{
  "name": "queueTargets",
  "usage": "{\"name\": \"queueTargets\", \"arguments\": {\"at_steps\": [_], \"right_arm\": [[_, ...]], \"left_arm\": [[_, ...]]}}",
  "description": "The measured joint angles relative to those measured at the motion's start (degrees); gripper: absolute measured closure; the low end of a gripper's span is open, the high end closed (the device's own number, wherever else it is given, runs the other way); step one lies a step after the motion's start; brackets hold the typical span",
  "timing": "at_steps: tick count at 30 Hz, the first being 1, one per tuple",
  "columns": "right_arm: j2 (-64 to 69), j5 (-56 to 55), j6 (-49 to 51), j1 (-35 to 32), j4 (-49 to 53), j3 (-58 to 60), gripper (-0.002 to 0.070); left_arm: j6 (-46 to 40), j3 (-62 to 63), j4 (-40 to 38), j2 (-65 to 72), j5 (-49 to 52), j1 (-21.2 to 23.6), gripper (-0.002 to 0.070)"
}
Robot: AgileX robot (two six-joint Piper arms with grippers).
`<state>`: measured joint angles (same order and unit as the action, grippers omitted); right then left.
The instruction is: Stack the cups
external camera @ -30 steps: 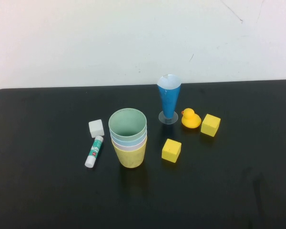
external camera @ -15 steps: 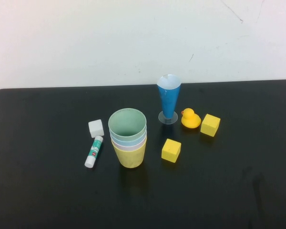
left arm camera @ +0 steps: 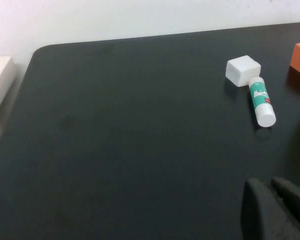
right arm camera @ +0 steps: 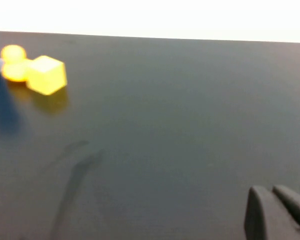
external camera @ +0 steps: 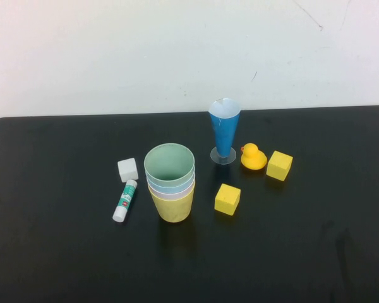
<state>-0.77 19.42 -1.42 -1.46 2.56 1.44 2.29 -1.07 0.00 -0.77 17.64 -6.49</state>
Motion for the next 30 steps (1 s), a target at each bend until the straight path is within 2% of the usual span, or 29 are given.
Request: {"name": "queueTargets", "arguments": {"at_steps": [9,17,25,30], "right_arm": [[0.0,0.0,1.4,-1.6,0.6,0.0,0.0678],[0.0,0.4,1.8,3.4,1.1,-0.1,0.0678],[0.0,1.2,1.8,-4.1,1.4,-0.2,0.0678],[0.0,1.3,1.8,-5.0,1.4,-0.2,0.0678]], "left_arm": [[0.3,0.0,0.0,0.0,0.1,0.0,0.0675],[0.3,0.0,0.0,0.0,0.1,0.0,0.0675],[0.1,0.0,0.0,0.0,0.1,0.0,0.0675],[0.1,0.0,0.0,0.0,0.1,0.0,0.0675]]}}
